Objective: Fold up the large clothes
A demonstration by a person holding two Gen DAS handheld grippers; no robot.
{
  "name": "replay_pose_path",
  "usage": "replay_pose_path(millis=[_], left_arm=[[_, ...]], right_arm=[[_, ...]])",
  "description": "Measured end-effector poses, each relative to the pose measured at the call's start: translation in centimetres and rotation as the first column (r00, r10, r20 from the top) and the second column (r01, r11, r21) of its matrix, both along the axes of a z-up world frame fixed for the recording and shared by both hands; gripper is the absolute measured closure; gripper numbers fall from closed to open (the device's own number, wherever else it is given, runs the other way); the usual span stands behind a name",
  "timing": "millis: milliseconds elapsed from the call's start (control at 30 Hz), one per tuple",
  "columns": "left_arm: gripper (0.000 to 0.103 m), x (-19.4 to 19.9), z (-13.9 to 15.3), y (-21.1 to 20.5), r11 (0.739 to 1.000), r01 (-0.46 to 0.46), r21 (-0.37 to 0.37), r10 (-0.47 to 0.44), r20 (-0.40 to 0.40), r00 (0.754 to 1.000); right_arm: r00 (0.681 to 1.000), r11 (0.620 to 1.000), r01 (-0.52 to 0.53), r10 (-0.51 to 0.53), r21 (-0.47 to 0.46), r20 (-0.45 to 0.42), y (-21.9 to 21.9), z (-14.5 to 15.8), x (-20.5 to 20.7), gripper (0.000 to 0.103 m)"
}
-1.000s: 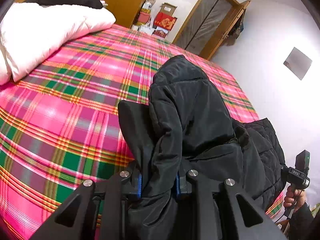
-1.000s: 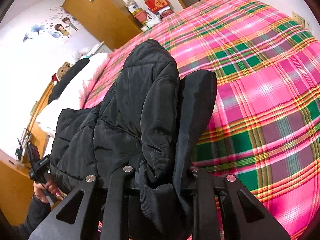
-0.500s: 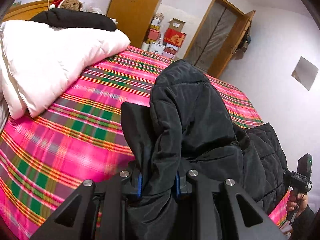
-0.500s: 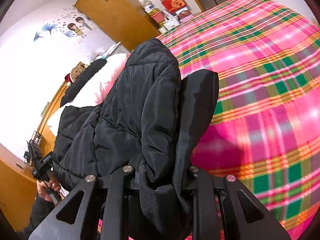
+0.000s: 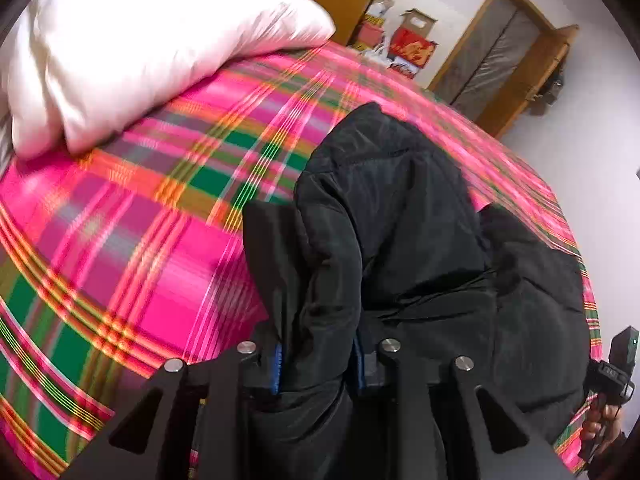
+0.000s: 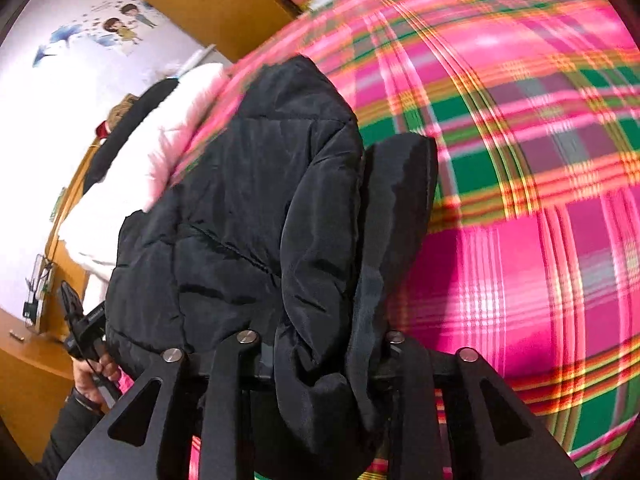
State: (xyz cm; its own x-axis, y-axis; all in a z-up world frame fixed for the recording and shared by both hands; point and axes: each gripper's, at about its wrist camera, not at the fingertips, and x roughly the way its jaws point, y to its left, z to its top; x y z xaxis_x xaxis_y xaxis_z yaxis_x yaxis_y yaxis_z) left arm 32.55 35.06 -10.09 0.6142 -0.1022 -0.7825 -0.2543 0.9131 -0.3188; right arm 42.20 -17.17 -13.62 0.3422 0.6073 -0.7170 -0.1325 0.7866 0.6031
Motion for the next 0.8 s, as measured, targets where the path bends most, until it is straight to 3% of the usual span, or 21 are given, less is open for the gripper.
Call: replay_pose_path(millis=[200,267,400,600,700,800], left_arm=[[0.061,-0.3,-0.7,0.0,1.000,-0.027,0.002,0.027,-0.012,1.000],[0.055,-0.4,-0.2,0.2,0.999,-0.043,0.005,0.043,-0.025,0.999],[0.055,-1.5,1.4,1.3,0.996,-0.091,-0.024,0.090,-0.040,0.995],[0.057,-4.6,4.8,2.5,0.989,-0.146,-0.035,0.148,0.070,0.987],[0.057,-5.7,5.9,1.4,0.994,-0.107,-0.035,0.110,0.120,0.987],[0.057,-5.2,5.0,-0.4,0.999,-0.050,0.013,0.049,0.091,0.995]], right_arm=[[0.999,1.000,0.028,-0.028,-0.005,-0.044,-0.6,-0.6,-0.1,0.050],[0.999,0.999,0.037,-0.037,-0.021,-0.035,-1.0,0.2,-0.5,0.049],[0.999,0.997,0.043,-0.042,-0.057,0.005,-1.7,2.5,-1.8,0.047],[0.984,0.989,0.096,-0.078,-0.110,0.157,-2.4,7.5,-4.5,0.047],[0.978,0.992,0.077,-0.056,-0.097,0.201,-1.8,8.7,-5.9,0.047],[0.984,0.985,0.016,0.015,-0.172,0.177,0.1,7.7,-6.4,0.047]])
